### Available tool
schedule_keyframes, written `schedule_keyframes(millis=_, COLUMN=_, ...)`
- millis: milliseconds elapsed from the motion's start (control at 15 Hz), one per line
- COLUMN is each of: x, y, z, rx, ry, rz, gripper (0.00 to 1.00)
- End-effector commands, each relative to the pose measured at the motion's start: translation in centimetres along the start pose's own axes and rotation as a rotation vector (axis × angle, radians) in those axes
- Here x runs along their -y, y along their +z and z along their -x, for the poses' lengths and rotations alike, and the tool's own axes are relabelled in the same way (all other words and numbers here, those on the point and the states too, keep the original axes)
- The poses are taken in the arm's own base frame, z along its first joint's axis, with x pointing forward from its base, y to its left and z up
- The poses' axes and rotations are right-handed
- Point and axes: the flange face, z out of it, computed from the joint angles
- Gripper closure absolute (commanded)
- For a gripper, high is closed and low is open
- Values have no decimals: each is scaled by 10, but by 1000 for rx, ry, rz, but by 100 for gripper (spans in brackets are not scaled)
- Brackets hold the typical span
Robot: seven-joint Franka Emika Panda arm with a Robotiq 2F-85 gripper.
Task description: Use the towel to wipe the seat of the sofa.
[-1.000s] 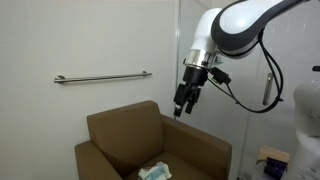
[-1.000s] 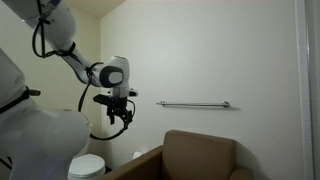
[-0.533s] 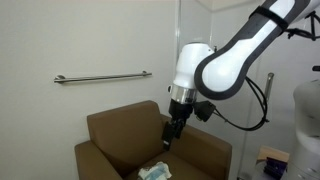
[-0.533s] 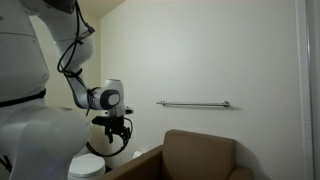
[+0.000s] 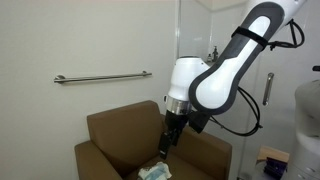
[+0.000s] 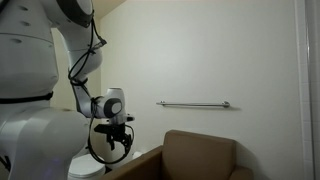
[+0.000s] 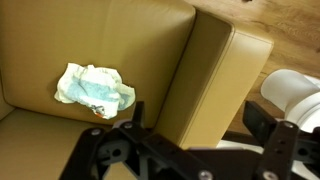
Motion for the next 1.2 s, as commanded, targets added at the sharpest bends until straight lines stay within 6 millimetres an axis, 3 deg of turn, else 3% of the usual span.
schedule_keyframes(millis=0, x=-3, y=16, z=-3, rx=-4, ry=14, rz=31, gripper=0)
schedule_keyframes(millis=133, x=-25, y=27, z=-17, rx=-12, ry=56, rz=78, gripper=0)
schedule_keyframes(millis=400, x=-96, y=29, z=-59, rx=-52, ry=162, rz=194, gripper=0)
schedule_keyframes(millis=600, x=-142, y=73, z=-84, rx=-29, ry=229, rz=220, gripper=0)
schedule_keyframes(millis=867, x=-173, y=163, z=-73, rx=116, ry=269, rz=224, gripper=0)
schedule_keyframes(millis=933, x=-179, y=177, z=-72, rx=139, ry=278, rz=214, gripper=0)
schedule_keyframes(millis=1000, x=-170, y=143, z=-70, rx=116, ry=254, rz=225, gripper=0)
schedule_keyframes(millis=1133, x=-178, y=176, z=-68, rx=153, ry=264, rz=220, gripper=0)
